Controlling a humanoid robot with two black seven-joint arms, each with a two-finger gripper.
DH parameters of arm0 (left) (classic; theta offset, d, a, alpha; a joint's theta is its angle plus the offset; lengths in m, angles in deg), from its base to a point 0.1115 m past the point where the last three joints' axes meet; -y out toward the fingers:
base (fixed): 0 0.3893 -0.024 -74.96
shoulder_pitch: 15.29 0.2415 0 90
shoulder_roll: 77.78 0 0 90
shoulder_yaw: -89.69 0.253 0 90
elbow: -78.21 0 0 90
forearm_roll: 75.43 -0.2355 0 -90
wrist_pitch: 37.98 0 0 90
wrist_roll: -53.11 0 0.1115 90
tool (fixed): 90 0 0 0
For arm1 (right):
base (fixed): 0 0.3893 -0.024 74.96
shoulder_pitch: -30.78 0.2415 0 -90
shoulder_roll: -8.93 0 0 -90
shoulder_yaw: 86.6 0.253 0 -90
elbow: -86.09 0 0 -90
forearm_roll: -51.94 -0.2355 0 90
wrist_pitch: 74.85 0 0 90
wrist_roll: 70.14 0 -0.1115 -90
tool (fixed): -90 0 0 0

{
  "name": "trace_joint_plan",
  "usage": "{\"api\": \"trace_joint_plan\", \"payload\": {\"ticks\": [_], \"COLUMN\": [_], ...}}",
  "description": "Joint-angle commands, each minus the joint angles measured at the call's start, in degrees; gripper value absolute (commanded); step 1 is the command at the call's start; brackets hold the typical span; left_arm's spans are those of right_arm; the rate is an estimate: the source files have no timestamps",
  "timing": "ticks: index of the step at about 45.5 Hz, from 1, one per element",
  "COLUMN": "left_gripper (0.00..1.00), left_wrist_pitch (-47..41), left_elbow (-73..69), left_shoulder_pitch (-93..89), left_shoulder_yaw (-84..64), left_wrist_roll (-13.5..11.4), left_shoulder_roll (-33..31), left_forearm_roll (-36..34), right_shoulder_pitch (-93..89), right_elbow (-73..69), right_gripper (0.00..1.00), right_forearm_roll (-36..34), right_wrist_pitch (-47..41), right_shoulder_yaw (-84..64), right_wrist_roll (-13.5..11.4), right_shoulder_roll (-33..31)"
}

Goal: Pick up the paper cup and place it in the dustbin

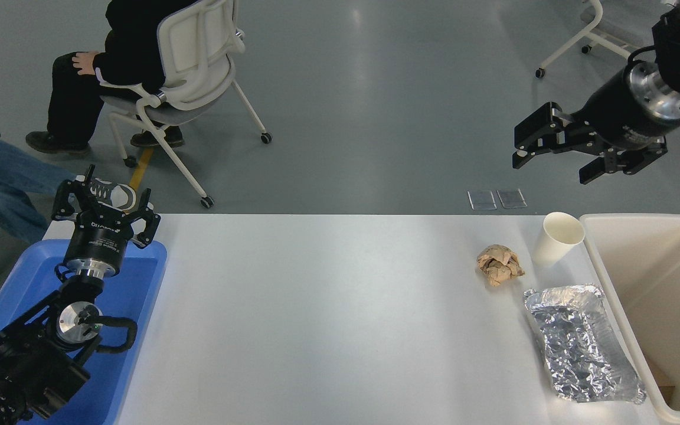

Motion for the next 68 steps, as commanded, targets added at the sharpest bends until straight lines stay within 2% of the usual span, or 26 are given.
{"api": "trace_joint_plan", "payload": {"ticks": [1,6,26,35,53,58,68], "left_gripper": [0.99,0.99,0.99,0.99,0.99,0.99,0.99], "left_wrist_pitch": [-0.15,-0.06,-0.06,-0.06,-0.06,0.03,0.03], "left_elbow": [-0.04,-0.04,-0.04,-0.04,0.05,0.05,0.05], "left_shoulder_pitch": [0.01,0.01,0.01,0.01,-0.08,0.01,0.01], "left_shoulder_yaw": [0.09,0.09,0.00,0.09,0.00,0.00,0.00], "left_wrist_roll": [0.01,0.01,-0.08,-0.08,-0.08,-0.08,-0.08], "left_shoulder_roll": [0.00,0.00,0.00,0.00,0.00,0.00,0.00], "left_forearm_roll": [0.01,0.01,0.01,0.01,0.01,0.01,0.01], "right_shoulder_pitch": [3.41,4.46,3.41,-5.71,-32.08,-40.60,-49.32], "right_elbow": [-0.17,-0.17,0.35,1.06,10.55,16.25,24.78], "right_gripper": [1.00,1.00,1.00,1.00,1.00,1.00,1.00], "right_forearm_roll": [0.30,-0.58,-0.76,0.56,1.17,1.09,0.12], "right_wrist_pitch": [-0.30,-0.30,-0.30,-0.30,34.57,37.39,37.66], "right_shoulder_yaw": [4.57,6.60,6.08,5.90,8.71,9.59,15.12], "right_wrist_roll": [-9.21,-9.13,-9.13,-9.13,-9.13,-9.13,-9.21], "right_shoulder_roll": [-3.35,-6.35,-6.35,-6.44,-8.28,-8.11,-7.58]}}
